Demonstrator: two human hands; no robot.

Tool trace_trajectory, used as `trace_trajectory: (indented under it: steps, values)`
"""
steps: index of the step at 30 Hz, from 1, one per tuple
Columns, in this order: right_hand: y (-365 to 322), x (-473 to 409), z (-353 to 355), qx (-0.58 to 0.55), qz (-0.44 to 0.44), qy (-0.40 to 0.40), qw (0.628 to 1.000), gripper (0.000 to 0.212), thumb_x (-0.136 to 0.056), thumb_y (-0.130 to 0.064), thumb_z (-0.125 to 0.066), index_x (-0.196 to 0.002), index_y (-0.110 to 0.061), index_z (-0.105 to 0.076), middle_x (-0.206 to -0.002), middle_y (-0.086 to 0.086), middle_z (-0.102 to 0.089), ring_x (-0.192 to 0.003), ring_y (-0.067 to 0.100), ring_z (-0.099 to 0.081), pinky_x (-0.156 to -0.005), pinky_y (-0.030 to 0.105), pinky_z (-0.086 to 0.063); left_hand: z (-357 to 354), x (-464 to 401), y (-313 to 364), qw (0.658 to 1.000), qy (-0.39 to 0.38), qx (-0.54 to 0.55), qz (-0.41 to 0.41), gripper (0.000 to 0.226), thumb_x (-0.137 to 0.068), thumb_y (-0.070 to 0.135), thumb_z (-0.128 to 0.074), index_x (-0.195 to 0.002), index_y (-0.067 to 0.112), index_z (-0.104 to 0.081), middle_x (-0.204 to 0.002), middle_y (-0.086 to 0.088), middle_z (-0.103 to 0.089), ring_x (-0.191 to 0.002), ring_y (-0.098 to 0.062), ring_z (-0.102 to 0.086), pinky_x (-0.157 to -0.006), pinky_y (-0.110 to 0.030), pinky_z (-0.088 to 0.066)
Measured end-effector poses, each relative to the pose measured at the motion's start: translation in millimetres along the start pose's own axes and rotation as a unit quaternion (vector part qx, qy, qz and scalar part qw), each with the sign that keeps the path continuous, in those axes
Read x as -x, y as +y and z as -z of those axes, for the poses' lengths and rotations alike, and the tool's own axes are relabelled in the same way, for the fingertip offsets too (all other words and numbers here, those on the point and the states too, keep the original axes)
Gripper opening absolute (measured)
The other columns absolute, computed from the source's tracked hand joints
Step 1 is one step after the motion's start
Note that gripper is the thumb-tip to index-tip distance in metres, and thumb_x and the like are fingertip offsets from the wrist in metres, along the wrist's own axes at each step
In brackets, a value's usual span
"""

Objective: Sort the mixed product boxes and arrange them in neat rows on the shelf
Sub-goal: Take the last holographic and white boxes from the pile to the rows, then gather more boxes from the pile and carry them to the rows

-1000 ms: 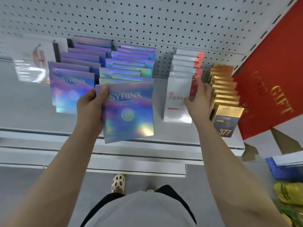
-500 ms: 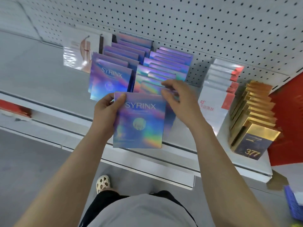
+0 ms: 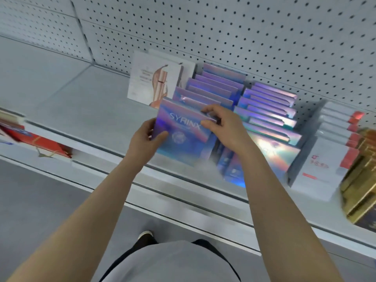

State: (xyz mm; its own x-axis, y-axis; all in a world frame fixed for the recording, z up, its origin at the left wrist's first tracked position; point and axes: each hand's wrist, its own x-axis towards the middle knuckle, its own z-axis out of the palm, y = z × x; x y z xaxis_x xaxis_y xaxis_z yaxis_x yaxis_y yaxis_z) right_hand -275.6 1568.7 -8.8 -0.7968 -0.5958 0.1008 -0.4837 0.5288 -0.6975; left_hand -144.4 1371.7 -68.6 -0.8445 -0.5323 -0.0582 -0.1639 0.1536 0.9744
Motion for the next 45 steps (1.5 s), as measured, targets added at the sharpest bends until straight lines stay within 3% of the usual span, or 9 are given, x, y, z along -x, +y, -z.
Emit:
trace_trajectory:
  steps: [2,5,9,14,25,30,35,41,45]
  values:
    - [-1.3,-9.1,-10.1,0.013,-0.01,0.02,1.0,0.027,-0.091,-0.02,-0.069,-0.117,-0.021,-0.064,-0.117,-0.002,-0.068,-0.104,0.011,-0.06,-0.097,0.035,-0.046,3.9,-10.2,-17.6,0.998,-0.037,-0.052,0.004,0.079,-0.057,0.052,-0.067,-0.129,0.022,-0.053,-0.114,0.003,-0.065,-0.099,-0.014,-0.064,-0.09,-0.035,-0.053]
    - [0.9,-13.6,-22.2,0.058,-0.017,0.047,0.997,0.033,-0.089,-0.016,-0.068,-0.122,-0.017,-0.061,-0.12,-0.002,-0.066,-0.105,0.012,-0.059,-0.097,0.032,-0.043,1.4,-25.2,-40.1,0.989,-0.08,-0.124,-0.014,0.067,-0.058,0.039,-0.078,-0.119,0.032,-0.051,-0.111,0.007,-0.065,-0.098,-0.013,-0.064,-0.085,-0.042,-0.055]
    - [4.7,-13.8,-37.1,0.183,-0.006,0.068,0.981,0.057,-0.071,-0.025,-0.08,-0.123,-0.015,-0.059,-0.113,0.01,-0.054,-0.109,0.03,-0.05,-0.095,0.039,-0.04,-8.5,-34.8,-58.6,0.978,-0.076,-0.187,-0.055,0.075,-0.063,0.022,-0.081,-0.129,0.023,-0.046,-0.117,-0.002,-0.06,-0.102,-0.023,-0.061,-0.08,-0.036,-0.052]
    - [-0.1,-19.3,-43.2,0.302,-0.01,0.093,0.949,0.067,-0.062,-0.033,-0.081,-0.123,-0.014,-0.061,-0.113,0.012,-0.053,-0.105,0.035,-0.049,-0.091,0.044,-0.042,-10.0,-41.1,-60.2,0.973,-0.073,-0.21,-0.067,0.075,-0.065,0.017,-0.08,-0.132,0.015,-0.047,-0.12,-0.007,-0.059,-0.106,-0.027,-0.059,-0.08,-0.031,-0.046]
    - [-8.4,-18.7,-38.2,0.327,-0.014,0.041,0.944,0.067,-0.077,-0.03,-0.078,-0.136,-0.012,-0.052,-0.127,0.014,-0.049,-0.113,0.035,-0.046,-0.098,0.04,-0.039,-5.3,-36.5,-51.1,0.967,-0.076,-0.234,-0.066,0.075,-0.067,0.017,-0.081,-0.134,0.015,-0.047,-0.117,-0.011,-0.056,-0.103,-0.03,-0.057,-0.079,-0.033,-0.045]
    - [-13.1,-8.5,-37.4,0.324,0.03,0.068,0.943,0.05,-0.087,-0.028,-0.069,-0.131,-0.01,-0.055,-0.127,0.015,-0.052,-0.113,0.037,-0.05,-0.096,0.046,-0.042,6.5,-13.8,-38.1,0.973,-0.012,-0.228,-0.042,0.069,-0.081,0.025,-0.075,-0.141,0.011,-0.044,-0.127,-0.012,-0.054,-0.114,-0.027,-0.056,-0.094,-0.038,-0.045]
    - [-27.9,9.2,-65.9,0.22,0.093,0.119,0.964,0.033,-0.091,-0.021,-0.061,-0.122,-0.01,-0.061,-0.119,0.012,-0.057,-0.108,0.034,-0.055,-0.093,0.045,-0.045,44.4,25.4,-34.8,0.97,0.064,-0.231,-0.038,0.043,-0.089,0.025,-0.067,-0.131,0.019,-0.057,-0.119,-0.002,-0.064,-0.109,-0.016,-0.06,-0.093,-0.028,-0.045]
    - [-43.0,25.9,-149.1,0.137,0.139,0.031,0.98,0.033,-0.095,-0.029,-0.049,-0.118,-0.011,-0.064,-0.114,0.012,-0.063,-0.104,0.034,-0.057,-0.087,0.044,-0.046,112.9,87.8,-58.9,0.961,0.175,-0.205,0.056,0.026,-0.091,0.023,-0.063,-0.118,0.024,-0.066,-0.105,0.008,-0.069,-0.093,-0.003,-0.059,-0.089,-0.024,-0.047]
    - [-72.8,28.5,-207.8,0.117,0.184,-0.041,0.975,0.037,-0.096,-0.031,-0.044,-0.12,-0.01,-0.064,-0.112,0.014,-0.062,-0.099,0.036,-0.057,-0.085,0.046,-0.047,171.2,122.6,-80.9,0.944,0.249,-0.183,0.116,0.021,-0.092,0.022,-0.062,-0.112,0.025,-0.067,-0.095,0.01,-0.068,-0.087,-0.004,-0.06,-0.079,-0.016,-0.042]
